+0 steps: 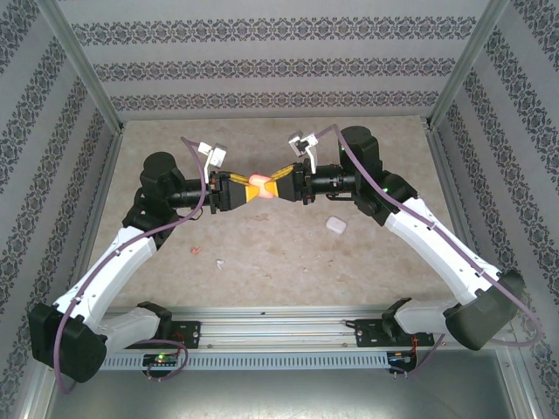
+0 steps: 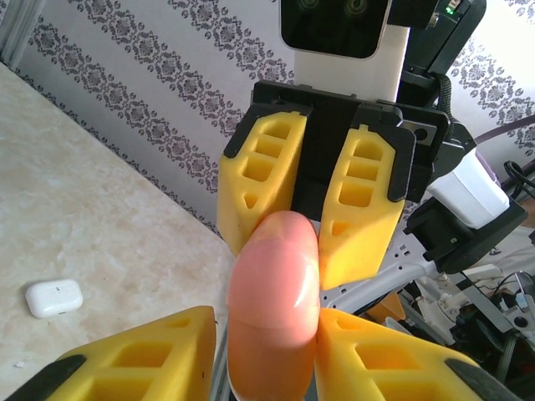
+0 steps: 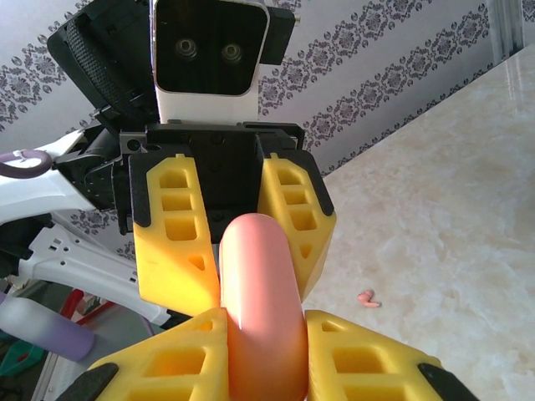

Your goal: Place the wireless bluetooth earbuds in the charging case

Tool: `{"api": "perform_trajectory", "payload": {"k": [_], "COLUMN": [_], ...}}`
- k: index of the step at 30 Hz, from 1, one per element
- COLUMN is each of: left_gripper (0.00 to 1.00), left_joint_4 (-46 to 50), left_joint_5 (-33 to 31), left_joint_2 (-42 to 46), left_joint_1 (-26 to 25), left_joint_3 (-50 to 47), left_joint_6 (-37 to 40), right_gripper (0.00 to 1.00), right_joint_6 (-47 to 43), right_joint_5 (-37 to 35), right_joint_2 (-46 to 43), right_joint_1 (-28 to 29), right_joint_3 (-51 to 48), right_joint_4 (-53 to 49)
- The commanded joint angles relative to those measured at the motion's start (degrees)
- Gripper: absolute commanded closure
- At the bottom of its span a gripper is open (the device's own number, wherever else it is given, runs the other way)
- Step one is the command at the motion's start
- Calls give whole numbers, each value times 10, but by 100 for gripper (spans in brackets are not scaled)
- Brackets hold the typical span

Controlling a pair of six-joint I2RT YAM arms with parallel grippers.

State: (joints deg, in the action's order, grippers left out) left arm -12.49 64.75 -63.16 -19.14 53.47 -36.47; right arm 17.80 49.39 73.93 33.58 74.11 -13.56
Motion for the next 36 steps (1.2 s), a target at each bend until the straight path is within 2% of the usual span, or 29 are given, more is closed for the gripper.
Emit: {"api": "perform_trajectory", "payload": {"k": [1, 5, 9, 12, 19, 27, 32, 36], "left_gripper": [67, 79, 94, 100, 100, 100, 100, 100], "left_joint_4": [-22, -21, 1, 23, 77, 19, 32, 73], "left_joint_5": [10, 16, 23, 29, 31, 24, 2, -33], "left_joint_2": [-1, -6, -2, 5, 30, 65, 68, 76], "left_joint_1": [-6, -6, -7, -7, -7, -3, 8, 19], "left_joint_3": [-1, 4, 8, 9, 5, -33, -57, -68], "left_joint_6": [-1, 0, 21, 50, 137, 150, 162, 183], "right_gripper": [79, 78, 69, 66, 59, 55, 49, 40], "right_joint_6": [-5, -13, -10, -10, 8, 49, 104, 130], "right_joint_5": [11, 5, -10, -19, -41, -56, -32, -9], "right_joint_2": [2, 6, 6, 18, 50, 69, 73, 70], "right_joint_1": [12, 18, 17, 14, 3, -23, -44, -44], "right_joint_3": [21, 24, 21, 25, 38, 23, 5, 13], "right_joint_4": [10, -4, -5, -16, -45, -48, -13, -9]}}
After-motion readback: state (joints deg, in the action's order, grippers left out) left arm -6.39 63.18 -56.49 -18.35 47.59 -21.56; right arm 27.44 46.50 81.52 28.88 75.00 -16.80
